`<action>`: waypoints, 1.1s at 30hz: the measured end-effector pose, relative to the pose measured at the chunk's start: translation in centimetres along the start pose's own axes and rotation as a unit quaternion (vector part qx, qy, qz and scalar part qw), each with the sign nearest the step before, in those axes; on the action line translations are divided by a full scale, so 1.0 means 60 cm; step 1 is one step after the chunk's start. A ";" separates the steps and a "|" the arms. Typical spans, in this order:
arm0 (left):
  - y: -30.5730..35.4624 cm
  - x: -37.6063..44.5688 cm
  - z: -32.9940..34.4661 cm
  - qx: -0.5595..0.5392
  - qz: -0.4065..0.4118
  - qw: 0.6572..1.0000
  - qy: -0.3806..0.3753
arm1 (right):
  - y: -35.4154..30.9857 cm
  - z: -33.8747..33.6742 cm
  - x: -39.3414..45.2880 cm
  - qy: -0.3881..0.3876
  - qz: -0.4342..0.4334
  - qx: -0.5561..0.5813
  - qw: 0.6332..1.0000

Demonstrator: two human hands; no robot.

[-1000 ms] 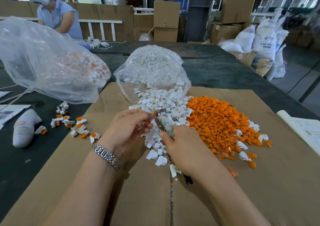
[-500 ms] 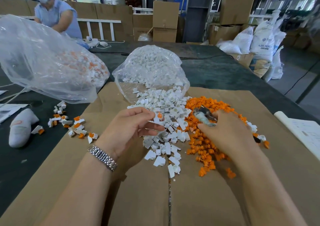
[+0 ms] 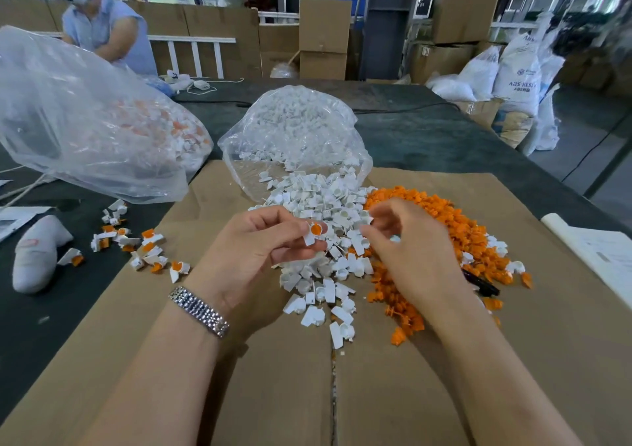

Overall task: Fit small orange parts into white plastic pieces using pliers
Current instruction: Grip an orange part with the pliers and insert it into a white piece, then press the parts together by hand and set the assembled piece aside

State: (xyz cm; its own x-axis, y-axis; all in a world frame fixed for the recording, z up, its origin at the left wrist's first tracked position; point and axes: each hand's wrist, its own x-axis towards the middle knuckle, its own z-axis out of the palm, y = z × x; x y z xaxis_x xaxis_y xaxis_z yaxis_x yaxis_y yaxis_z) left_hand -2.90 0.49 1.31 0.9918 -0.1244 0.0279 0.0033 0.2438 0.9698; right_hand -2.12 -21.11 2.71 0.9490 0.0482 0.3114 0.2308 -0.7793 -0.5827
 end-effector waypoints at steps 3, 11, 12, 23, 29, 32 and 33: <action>-0.003 0.003 -0.004 0.002 0.016 1.000 0.004 | -0.050 0.010 -0.009 -0.052 -0.039 0.207 0.976; -0.010 0.005 -0.006 0.078 0.048 0.995 0.048 | -0.072 0.049 -0.018 0.012 -0.047 0.123 0.991; -0.010 0.005 -0.004 0.092 0.050 0.993 0.050 | -0.070 0.051 -0.018 0.010 -0.049 0.118 0.992; -0.003 0.002 -0.016 0.271 0.021 0.937 0.220 | -0.018 0.047 -0.003 -0.035 -0.037 0.157 0.986; 0.018 -0.007 -0.092 0.503 0.021 0.717 0.482 | 0.023 0.023 0.009 0.120 0.030 0.060 0.990; 0.010 -0.005 -0.090 0.552 0.026 0.695 0.460 | 0.025 0.024 0.007 0.106 0.030 -0.020 0.994; 0.006 -0.001 -0.082 0.576 0.045 0.700 0.421 | 0.026 0.024 0.006 0.091 0.034 -0.045 0.994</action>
State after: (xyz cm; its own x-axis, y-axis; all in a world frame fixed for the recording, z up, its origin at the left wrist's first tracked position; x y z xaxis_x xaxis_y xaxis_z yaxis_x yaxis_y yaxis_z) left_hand -2.32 5.35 0.49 0.7069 0.5695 0.4196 0.3110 -0.7830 0.5388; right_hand -1.10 -21.43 0.83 0.9056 -0.1141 0.4085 0.1392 -0.8298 -0.5404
